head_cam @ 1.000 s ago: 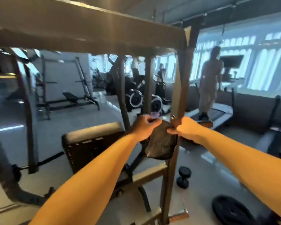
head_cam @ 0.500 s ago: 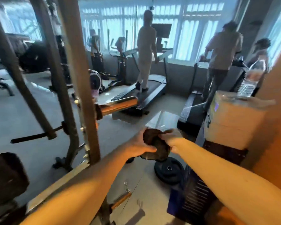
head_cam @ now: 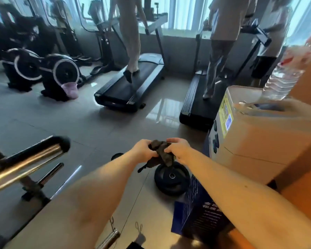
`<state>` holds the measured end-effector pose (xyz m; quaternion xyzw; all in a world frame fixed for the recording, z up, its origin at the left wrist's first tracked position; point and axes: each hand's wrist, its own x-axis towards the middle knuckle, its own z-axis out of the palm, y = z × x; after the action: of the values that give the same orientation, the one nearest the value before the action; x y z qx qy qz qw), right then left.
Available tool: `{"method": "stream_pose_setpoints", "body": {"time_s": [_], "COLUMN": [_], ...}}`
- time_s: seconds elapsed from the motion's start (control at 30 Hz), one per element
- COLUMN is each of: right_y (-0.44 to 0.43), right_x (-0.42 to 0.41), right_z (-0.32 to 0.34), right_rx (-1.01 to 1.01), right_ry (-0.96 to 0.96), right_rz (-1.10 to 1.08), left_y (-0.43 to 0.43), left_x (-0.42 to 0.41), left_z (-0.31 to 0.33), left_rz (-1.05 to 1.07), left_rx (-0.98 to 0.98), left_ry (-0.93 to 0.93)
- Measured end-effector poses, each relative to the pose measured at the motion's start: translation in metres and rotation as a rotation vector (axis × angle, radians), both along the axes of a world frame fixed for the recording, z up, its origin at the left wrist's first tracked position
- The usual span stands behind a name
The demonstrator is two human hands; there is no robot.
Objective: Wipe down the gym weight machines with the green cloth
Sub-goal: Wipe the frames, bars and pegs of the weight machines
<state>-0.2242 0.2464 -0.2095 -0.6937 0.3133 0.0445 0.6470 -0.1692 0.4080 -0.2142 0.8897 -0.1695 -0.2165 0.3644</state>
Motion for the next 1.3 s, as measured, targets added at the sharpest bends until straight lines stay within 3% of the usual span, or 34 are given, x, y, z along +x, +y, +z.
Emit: {"method": "stream_pose_setpoints", "body": {"time_s": [0.2,0.47,0.63,0.73,0.87,1.1,1.3], "right_y": [-0.031,-0.076,-0.116,-0.132,-0.158,-0.216,-0.244], "right_x": [0.099,0.193,0.223,0.235,0.257,0.317,0.326], "right_z": [-0.021,-0.040,-0.042,-0.047,-0.055,-0.057,-0.029], "right_rx": [-0.230,-0.437,-0.408,-0.353,-0.254,-0.199,-0.210], "right_ry": [0.084,0.193,0.140,0.125,0.135,0.209,0.218], "right_rz": [0.063,-0.107,-0.309,-0.472,-0.662,-0.871,-1.147], "left_y": [-0.053,-0.130,-0.182,-0.211,-0.259,-0.357,-0.425], "left_x": [0.111,0.226,0.265,0.288,0.338,0.429,0.435], "left_z": [-0.035,-0.048,-0.045,-0.042,-0.051,-0.052,-0.014], "left_rz": [-0.078,-0.265,-0.367,-0.445,-0.623,-0.932,-1.238], "left_rx": [0.203,0.479,0.303,0.204,0.223,0.301,0.181], "left_ry": [0.058,0.042,-0.031,0.030,0.173,0.118,0.034]}}
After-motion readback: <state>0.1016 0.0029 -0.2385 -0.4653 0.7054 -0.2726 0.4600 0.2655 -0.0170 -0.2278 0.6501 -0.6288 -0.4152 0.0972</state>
